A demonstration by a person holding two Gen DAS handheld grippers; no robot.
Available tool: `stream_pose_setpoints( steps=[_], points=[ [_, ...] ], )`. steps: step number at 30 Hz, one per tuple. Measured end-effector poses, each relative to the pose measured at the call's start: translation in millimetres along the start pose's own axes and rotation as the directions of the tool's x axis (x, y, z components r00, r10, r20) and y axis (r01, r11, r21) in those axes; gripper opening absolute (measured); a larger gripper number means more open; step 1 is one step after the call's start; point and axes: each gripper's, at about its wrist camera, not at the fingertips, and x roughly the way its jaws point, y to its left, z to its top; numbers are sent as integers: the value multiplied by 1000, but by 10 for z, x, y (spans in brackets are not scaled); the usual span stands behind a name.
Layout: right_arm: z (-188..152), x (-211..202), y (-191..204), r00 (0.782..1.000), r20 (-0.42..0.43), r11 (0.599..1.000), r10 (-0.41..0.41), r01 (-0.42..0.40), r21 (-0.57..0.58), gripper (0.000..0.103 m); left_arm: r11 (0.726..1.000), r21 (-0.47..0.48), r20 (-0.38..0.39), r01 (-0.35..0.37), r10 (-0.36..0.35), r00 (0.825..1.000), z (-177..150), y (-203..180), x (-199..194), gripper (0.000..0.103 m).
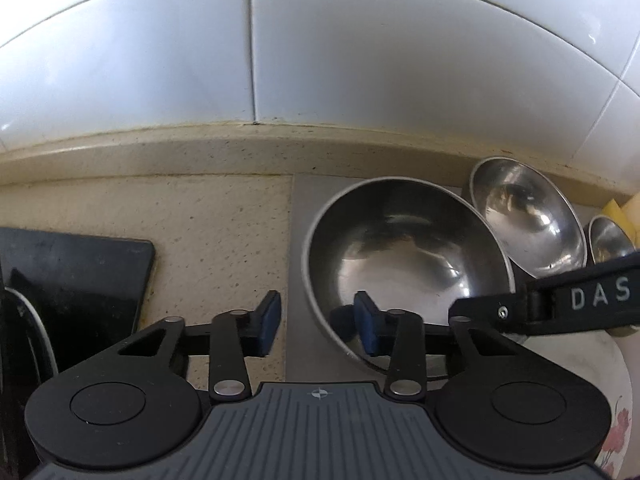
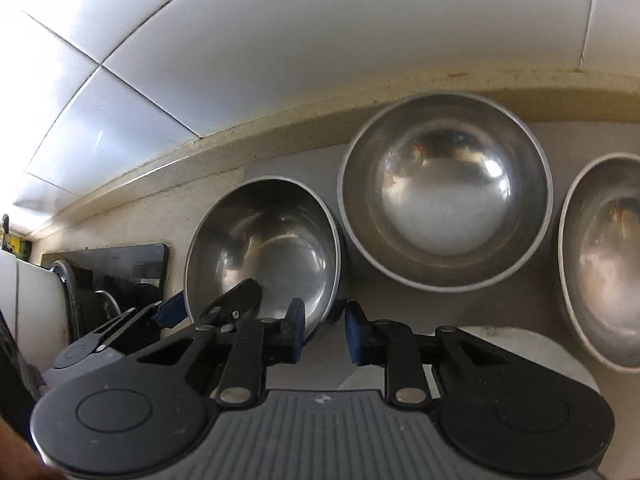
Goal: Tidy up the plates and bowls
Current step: 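Move both grippers toward a stainless steel bowl by the wall, then close the left gripper on the bowl rim while the right gripper grips the rim too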
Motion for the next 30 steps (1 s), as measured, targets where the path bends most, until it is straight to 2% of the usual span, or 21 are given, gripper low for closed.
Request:
stream_pose_setpoints(
  steps=[2,3,9,16,30],
  points=[
    [3,-11,20,1000,9,1000,-3,3,-12,4,1000,17,-6,11,-11,1000,4,-26,-12,27],
    [2,-3,32,1000,11,1000,-4,4,-15,4,1000,20,-11,14,-13,1000,7,-36,-18,26],
    [-16,-82,45,1000,30,999,-6,8,-39,4,999,-8,-22,42,-42,999,12,34,-54,26],
    [-36,-330,104,996,87,997,18,-11,-76,4,1000,12,39,22,-22,999,85,-10,-314,27],
    [-67,-914,-15,977,211,998,41,-29,-59,4,995,94,132,34,-46,990,265,-426,-725,33]
  ],
)
